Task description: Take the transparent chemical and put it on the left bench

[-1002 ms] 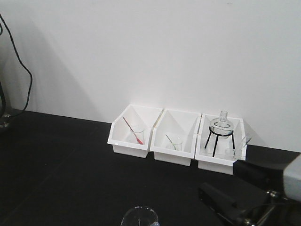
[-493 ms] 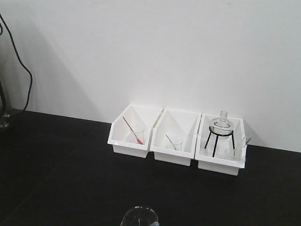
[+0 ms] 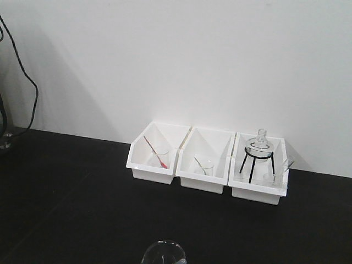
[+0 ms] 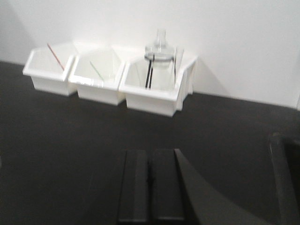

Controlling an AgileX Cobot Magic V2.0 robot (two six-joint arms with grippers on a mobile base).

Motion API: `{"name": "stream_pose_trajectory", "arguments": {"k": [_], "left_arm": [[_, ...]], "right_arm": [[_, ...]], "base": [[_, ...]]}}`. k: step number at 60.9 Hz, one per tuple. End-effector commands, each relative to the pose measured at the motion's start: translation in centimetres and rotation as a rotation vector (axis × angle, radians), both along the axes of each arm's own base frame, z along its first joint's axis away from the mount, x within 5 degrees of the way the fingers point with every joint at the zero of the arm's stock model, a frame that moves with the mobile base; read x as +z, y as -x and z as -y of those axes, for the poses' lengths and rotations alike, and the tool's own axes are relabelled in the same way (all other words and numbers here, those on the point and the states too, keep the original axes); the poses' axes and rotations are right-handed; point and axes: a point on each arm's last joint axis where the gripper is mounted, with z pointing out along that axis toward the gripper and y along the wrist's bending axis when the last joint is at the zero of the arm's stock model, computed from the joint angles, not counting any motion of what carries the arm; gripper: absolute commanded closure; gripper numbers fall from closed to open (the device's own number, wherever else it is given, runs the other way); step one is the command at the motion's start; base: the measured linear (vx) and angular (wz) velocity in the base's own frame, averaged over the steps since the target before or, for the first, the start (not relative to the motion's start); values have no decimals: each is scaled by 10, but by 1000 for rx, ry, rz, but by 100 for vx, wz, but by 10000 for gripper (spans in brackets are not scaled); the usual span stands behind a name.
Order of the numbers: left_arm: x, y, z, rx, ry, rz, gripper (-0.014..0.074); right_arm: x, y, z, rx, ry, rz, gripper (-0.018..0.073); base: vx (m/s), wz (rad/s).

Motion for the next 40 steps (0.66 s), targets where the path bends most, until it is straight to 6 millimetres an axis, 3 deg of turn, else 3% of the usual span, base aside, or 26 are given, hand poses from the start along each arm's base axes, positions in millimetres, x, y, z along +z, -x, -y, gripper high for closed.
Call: {"name": "stream_pose_trajectory", "arguments": {"k": [1, 40], "left_arm": [[3, 1, 0, -1, 14, 81, 600], [3, 1, 0, -1, 14, 81, 600]], "right_arm": [[9, 0, -1, 6, -2, 114, 567], [9, 0, -1, 6, -2, 109, 567]], "base": [[0, 0], [0, 0]]}}
